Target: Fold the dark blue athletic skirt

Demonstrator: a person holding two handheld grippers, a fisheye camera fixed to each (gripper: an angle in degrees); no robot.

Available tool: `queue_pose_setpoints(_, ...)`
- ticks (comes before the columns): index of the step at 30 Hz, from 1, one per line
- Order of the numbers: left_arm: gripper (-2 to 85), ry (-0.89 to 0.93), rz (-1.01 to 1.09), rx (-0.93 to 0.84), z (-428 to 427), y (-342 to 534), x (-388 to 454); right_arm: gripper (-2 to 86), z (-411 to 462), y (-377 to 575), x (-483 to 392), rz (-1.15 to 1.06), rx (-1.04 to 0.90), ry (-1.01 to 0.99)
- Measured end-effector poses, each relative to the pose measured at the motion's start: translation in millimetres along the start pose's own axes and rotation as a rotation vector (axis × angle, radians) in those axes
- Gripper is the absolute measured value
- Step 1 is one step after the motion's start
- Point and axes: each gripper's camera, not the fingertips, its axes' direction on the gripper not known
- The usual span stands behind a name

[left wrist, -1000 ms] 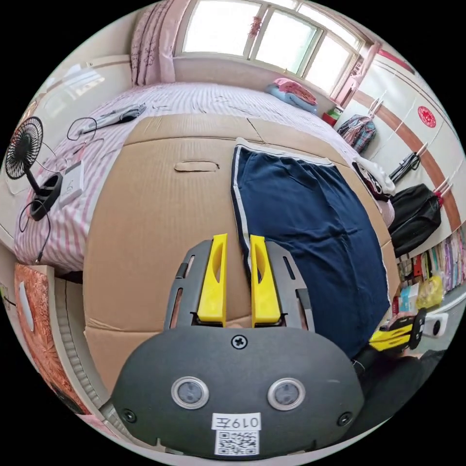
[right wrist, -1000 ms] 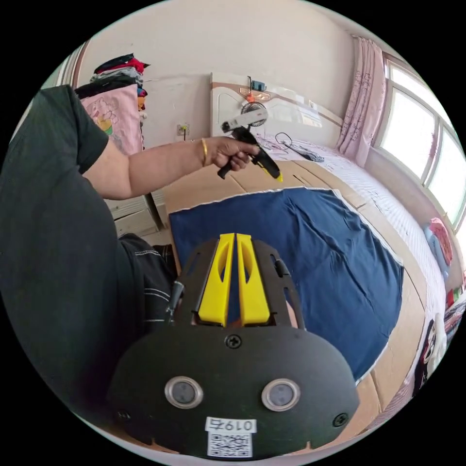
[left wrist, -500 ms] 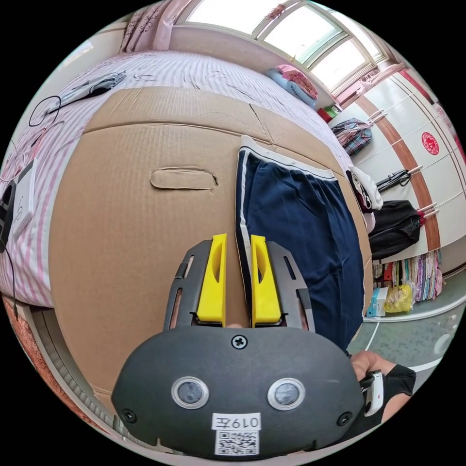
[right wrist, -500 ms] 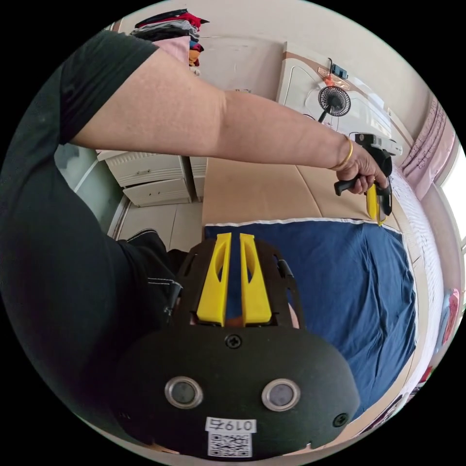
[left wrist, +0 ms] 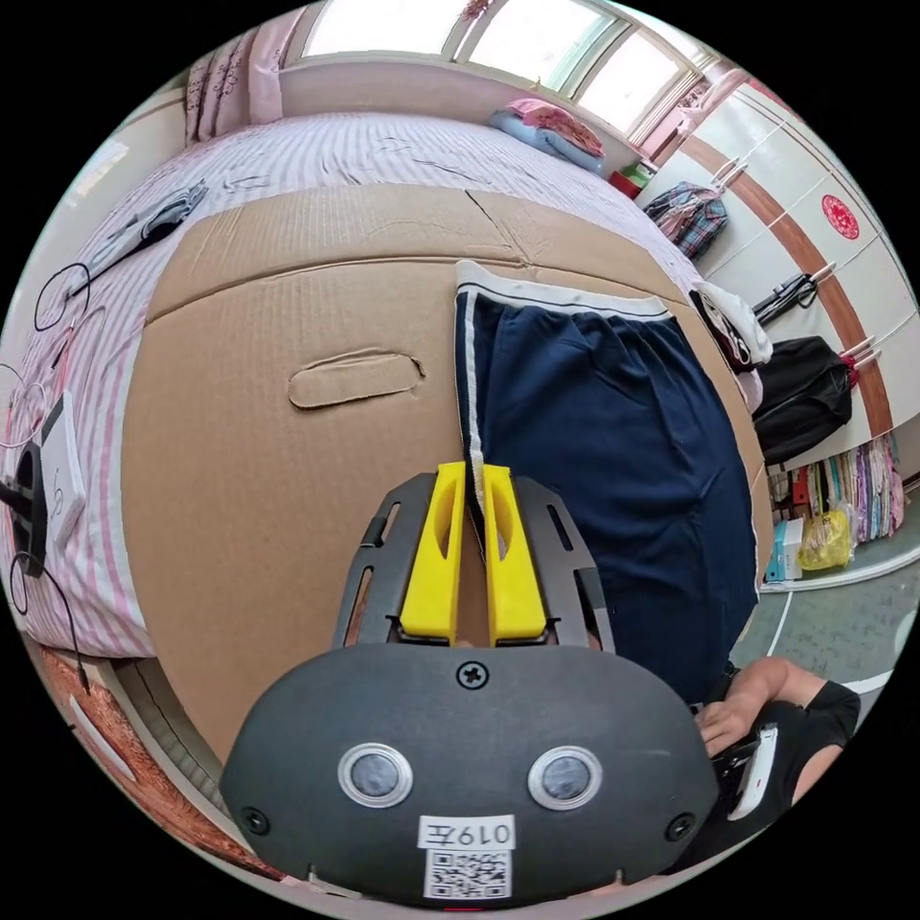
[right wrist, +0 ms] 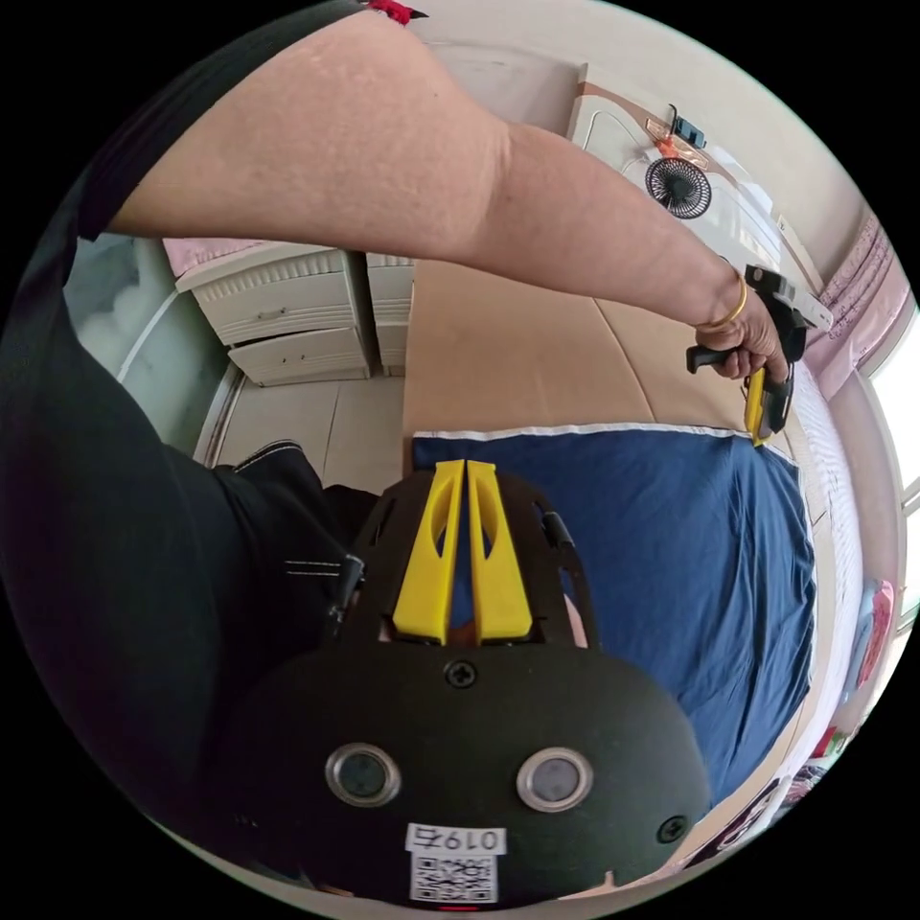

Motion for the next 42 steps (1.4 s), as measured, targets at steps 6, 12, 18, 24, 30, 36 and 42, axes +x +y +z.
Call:
queue_pose_setpoints(6, 2.3, 0.002, -0.002, 0.033, -9.8, 1.2, -12.8, -0.3, 6.7, -14.6, 11.7, 0.040, 0.039, -0.048)
queue_pose_setpoints(12, 5.3, 0.090, -0.015, 0.013, -30.3, 28.2, -28.1, -0.2, 15.9, -31.8, 5.8, 0.015, 0.039, -0.018)
queue_pose_setpoints(18, 5.4, 0.099, 0.005, -0.072, -26.2, 50.4, -21.6, -0.3, 22.6, -46.7, 4.3, 0.016, 0.044, -0.022)
queue_pose_setpoints(24, 2.8, 0.107, -0.012, -0.082, -23.1, 51.3, -23.4, -0.3, 26.4, -58.9, -1.4, 0.015, 0.045, -0.014)
queue_pose_setpoints(30, 1.8, 0.128, -0.013, -0.069, -30.6, 62.4, -29.9, -0.3, 30.1, -69.5, -9.1, 0.007, 0.042, -0.004)
queue_pose_setpoints(36, 1.2, 0.135, -0.015, -0.063, -39.3, 76.4, -27.1, -0.3, 31.1, -76.4, -16.5, 0.006, 0.044, -0.003)
queue_pose_setpoints(42, 0.9, 0.221, -0.035, -0.054, -55.8, 107.1, -22.2, -0.4, 30.7, -80.0, -24.4, 0.009, 0.046, -0.004)
